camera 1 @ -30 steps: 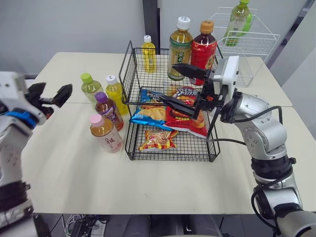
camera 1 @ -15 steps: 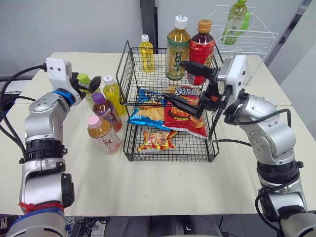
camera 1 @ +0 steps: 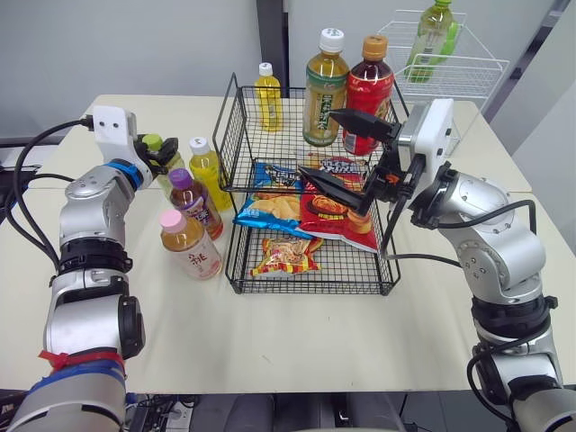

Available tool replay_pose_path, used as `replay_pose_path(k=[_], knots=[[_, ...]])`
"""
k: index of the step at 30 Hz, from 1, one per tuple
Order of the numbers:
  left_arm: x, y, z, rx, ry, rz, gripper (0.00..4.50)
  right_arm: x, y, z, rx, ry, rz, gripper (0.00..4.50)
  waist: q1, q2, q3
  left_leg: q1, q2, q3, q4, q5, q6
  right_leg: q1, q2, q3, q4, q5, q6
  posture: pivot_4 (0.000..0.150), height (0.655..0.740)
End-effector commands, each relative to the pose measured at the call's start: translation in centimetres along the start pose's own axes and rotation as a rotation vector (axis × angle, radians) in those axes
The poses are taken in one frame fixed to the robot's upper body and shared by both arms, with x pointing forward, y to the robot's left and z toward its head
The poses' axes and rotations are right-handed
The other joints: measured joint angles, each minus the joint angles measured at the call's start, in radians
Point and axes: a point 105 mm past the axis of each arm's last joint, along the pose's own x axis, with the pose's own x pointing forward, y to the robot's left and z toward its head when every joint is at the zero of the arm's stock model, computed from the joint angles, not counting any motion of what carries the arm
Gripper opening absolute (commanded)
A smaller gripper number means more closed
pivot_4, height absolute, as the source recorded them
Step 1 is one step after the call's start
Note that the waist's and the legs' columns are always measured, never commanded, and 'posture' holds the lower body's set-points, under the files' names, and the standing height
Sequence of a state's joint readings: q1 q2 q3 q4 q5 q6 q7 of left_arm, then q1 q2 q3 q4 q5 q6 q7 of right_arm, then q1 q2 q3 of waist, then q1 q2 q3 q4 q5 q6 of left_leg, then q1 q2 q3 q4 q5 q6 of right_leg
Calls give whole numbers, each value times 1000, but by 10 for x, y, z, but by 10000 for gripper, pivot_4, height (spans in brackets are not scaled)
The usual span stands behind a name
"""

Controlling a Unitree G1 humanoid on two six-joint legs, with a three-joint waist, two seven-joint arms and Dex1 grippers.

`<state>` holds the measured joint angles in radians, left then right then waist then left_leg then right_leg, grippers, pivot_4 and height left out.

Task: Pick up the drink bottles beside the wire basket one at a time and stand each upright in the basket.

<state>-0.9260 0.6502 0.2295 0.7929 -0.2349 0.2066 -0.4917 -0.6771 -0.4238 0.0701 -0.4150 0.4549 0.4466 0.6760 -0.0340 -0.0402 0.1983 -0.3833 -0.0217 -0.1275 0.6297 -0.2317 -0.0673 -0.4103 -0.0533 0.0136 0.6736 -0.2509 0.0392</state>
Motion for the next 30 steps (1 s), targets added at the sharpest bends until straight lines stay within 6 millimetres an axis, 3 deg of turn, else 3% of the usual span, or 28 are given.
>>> replay_pose_path(k=[1, 7, 12, 15, 19, 25, 30], knots=[[0, 4, 14, 22, -38, 16, 13780, -3, -2, 12, -29, -34, -9, 45000, -1, 0, 0, 0, 0, 0, 0, 0, 0, 0, 0, 0, 0, 0, 0, 1500, 7400], [-5, 15, 19, 33, -50, 40, 13725, -3, -1, 10, -28, -28, -3, 45000, -1, 0, 0, 0, 0, 0, 0, 0, 0, 0, 0, 0, 0, 0, 0, 1500, 7400], [-15, 16, 54, 74, -154, -33, 13724, -3, -2, 12, -26, -40, -6, 45000, -7, 0, 0, -1, 0, 0, 0, 0, 0, -1, 0, 0, 0, 0, 0, 1500, 7400], [-26, 15, 104, 85, -243, -114, 13724, -3, -4, 11, -26, -40, -12, 45000, -8, 0, 0, -5, 0, 0, 0, 0, 0, -4, 0, 0, 0, 0, 0, 1500, 7400], [-40, 7, 153, 90, -312, -222, 13724, -3, -4, 10, -25, -36, -17, 45000, -8, -1, 0, -17, 0, -4, 4, 0, 0, -14, 0, -4, 3, 0, 0, 1500, 7400], [-59, -31, 233, 99, -432, -431, 13724, -4, -10, 10, -43, -39, -65, 45000, -7, -1, 1, -17, -1, -5, 3, 0, 0, -12, 0, -5, 0, 0, 0, 1500, 7400], [-63, -71, 271, 77, -485, -589, 13724, -5, -12, 11, -54, -39, -95, 45000, -11, -1, 1, -16, -1, -4, 3, 0, 0, -12, 0, -5, 1, 0, 1, 1500, 7400]])
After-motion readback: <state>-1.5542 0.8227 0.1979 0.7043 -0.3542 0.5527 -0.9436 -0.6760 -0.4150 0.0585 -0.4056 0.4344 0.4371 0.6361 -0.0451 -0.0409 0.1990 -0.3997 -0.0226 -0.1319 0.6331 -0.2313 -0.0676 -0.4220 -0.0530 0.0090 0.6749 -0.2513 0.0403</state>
